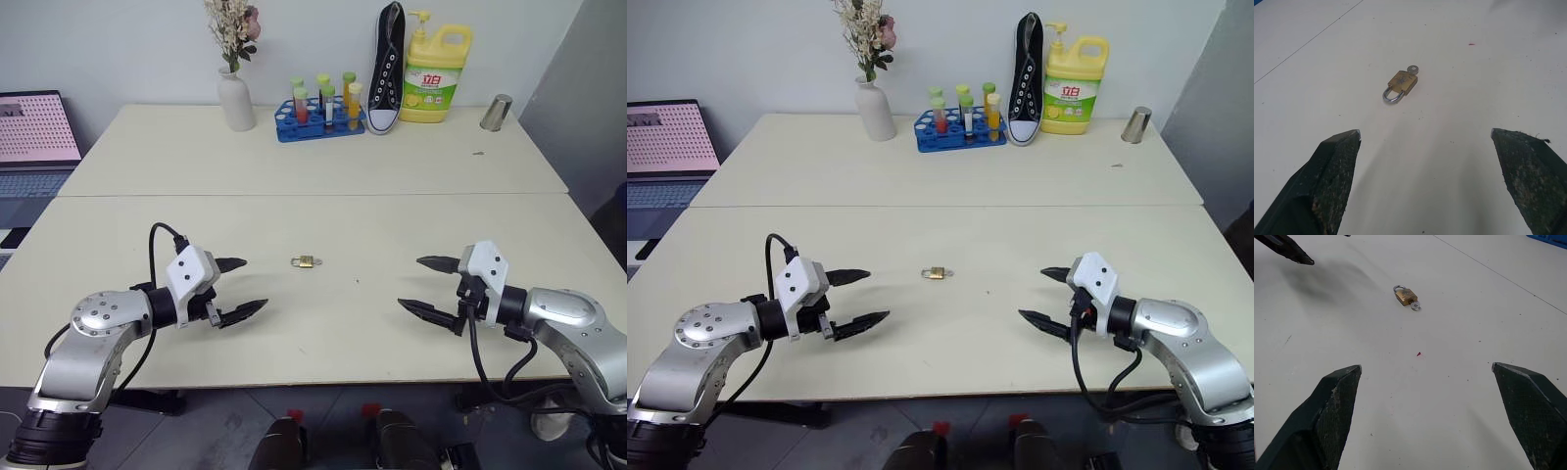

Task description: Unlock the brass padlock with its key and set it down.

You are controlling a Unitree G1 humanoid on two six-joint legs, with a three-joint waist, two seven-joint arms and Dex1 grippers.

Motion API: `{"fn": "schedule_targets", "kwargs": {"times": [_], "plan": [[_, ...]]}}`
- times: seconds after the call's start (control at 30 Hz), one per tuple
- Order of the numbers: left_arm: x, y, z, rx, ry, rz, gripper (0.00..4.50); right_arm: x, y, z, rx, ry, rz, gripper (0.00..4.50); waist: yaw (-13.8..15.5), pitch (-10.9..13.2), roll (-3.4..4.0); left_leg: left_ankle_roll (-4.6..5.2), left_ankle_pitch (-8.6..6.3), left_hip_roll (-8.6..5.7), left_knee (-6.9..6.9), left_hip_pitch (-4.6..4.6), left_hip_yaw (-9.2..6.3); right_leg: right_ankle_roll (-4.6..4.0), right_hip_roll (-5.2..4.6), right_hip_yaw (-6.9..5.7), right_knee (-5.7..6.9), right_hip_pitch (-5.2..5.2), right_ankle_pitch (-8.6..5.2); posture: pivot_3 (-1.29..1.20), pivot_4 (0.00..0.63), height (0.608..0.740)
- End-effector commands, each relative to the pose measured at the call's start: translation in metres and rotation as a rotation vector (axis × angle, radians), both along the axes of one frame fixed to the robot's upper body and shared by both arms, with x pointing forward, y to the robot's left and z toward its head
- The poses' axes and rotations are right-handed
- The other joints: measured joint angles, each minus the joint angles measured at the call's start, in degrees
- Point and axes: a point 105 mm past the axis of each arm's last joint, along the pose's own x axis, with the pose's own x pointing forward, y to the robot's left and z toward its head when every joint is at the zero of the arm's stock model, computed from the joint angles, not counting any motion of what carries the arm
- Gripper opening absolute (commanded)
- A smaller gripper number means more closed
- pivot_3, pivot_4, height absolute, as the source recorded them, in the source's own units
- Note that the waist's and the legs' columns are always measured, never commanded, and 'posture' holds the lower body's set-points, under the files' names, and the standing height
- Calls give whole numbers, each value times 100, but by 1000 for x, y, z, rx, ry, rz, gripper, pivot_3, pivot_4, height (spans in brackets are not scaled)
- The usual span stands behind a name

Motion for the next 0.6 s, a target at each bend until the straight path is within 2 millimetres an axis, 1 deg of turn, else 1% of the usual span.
{"fn": "schedule_targets", "kwargs": {"times": [0.03, 0.33, 0.6], "plan": [[0, -2, 8, 7, -37, -27, 4500, 0, 3, 7, 2, -41, 16, 4477, 0, 0, 0, 0, 0, 0, 0, 0, 1, 0, 0, 0, 0, 0, 0, 0, 150, 740], [1, -3, 13, -20, -21, -6, 4500, -1, 4, 5, 15, -27, 17, 4477, 0, 0, 0, 0, 0, 0, 0, 0, 1, 0, 1, 1, 0, 0, 0, 0, 150, 740], [2, 2, 11, 4, -1, -29, 4500, -1, 4, 4, 17, -18, 17, 4477, 0, 0, 0, 0, 0, 1, 0, 0, 1, 0, 2, 1, 1, -1, 0, 0, 150, 740]]}}
